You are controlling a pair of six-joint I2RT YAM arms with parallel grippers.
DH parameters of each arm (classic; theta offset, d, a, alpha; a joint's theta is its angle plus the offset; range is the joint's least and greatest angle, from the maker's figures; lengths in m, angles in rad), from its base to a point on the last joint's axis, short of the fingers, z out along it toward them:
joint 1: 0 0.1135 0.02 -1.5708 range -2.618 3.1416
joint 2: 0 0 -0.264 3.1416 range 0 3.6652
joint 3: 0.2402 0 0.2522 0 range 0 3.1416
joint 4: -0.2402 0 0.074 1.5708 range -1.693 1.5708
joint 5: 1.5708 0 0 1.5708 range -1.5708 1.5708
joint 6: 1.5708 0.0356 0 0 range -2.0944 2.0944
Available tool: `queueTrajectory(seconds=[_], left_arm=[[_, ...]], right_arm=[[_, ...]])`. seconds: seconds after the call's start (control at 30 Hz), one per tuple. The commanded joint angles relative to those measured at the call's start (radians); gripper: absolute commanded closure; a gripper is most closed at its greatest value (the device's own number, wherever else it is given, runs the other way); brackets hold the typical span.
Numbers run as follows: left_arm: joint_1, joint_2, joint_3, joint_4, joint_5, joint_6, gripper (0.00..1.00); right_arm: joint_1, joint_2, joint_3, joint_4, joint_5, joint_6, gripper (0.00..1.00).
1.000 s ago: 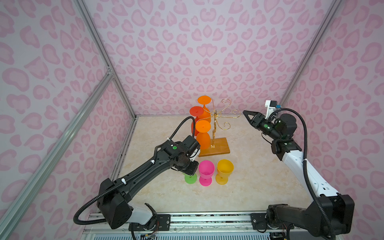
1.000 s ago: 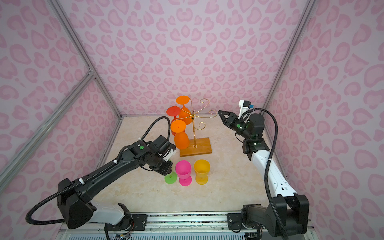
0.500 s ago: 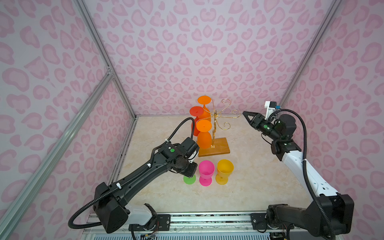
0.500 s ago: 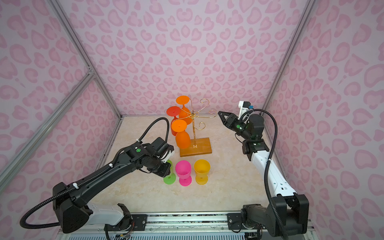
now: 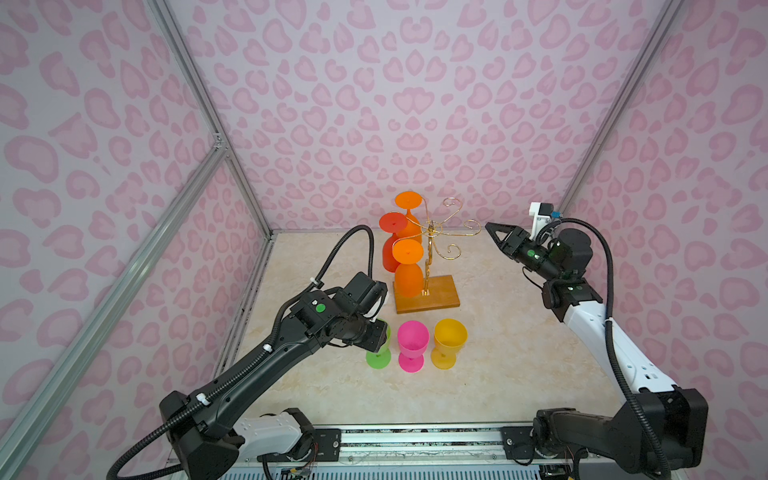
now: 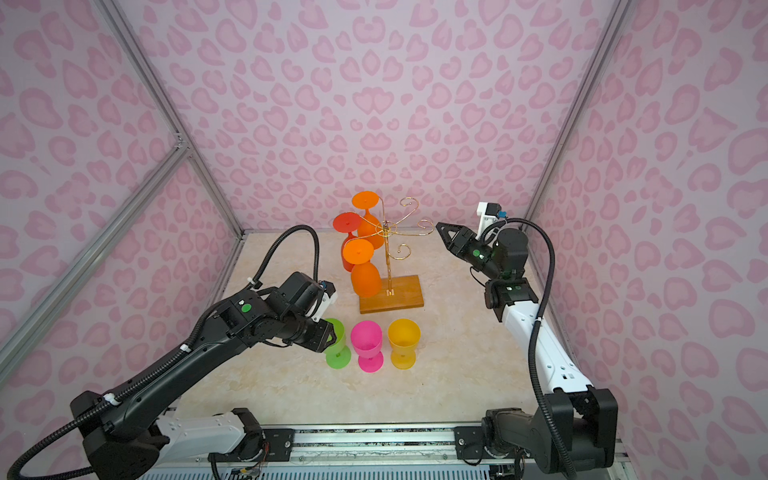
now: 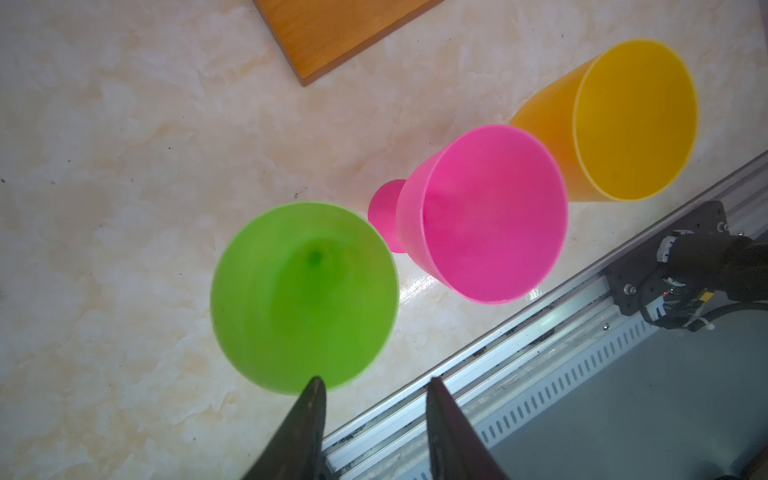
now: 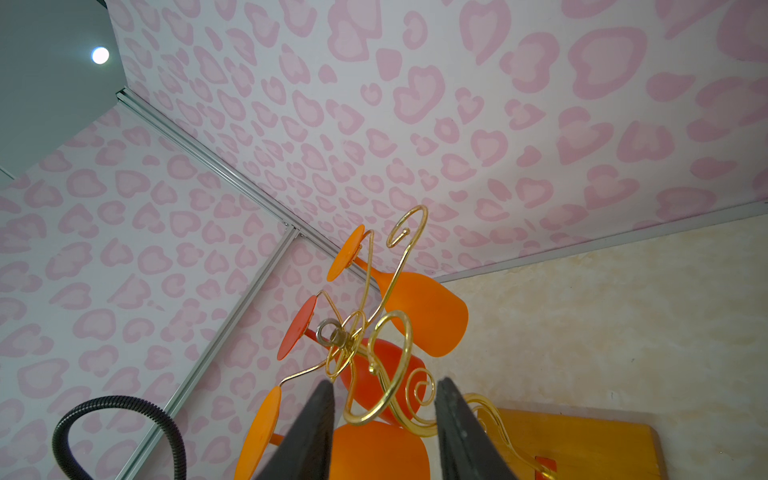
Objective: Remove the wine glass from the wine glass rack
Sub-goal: 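Open the left gripper and raise it off the green glass, then move the left gripper up to the orange glass foot on the rack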
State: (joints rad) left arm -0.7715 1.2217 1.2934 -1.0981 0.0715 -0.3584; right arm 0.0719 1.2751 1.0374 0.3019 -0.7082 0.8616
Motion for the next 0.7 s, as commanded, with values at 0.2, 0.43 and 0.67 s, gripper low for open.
queueTrajectory(seconds=[0.2,0.43,0.67], left_arm=[[0.002,-0.183,0.046,0.198,-0.007,-0.05,0.52],[0.004,-0.226,0.046,0.458,0.099,-0.066,0.49],[0.073,-0.175,0.1,0.594,0.15,-0.154,0.43]], right_arm=[[-0.001,0.002,-0.006,0.035,-0.007,0.007,0.59],[0.0,-0.005,-0.006,0.03,-0.005,0.01,0.59],[-0.001,-0.012,0.002,0.016,-0.004,0.005,0.59]])
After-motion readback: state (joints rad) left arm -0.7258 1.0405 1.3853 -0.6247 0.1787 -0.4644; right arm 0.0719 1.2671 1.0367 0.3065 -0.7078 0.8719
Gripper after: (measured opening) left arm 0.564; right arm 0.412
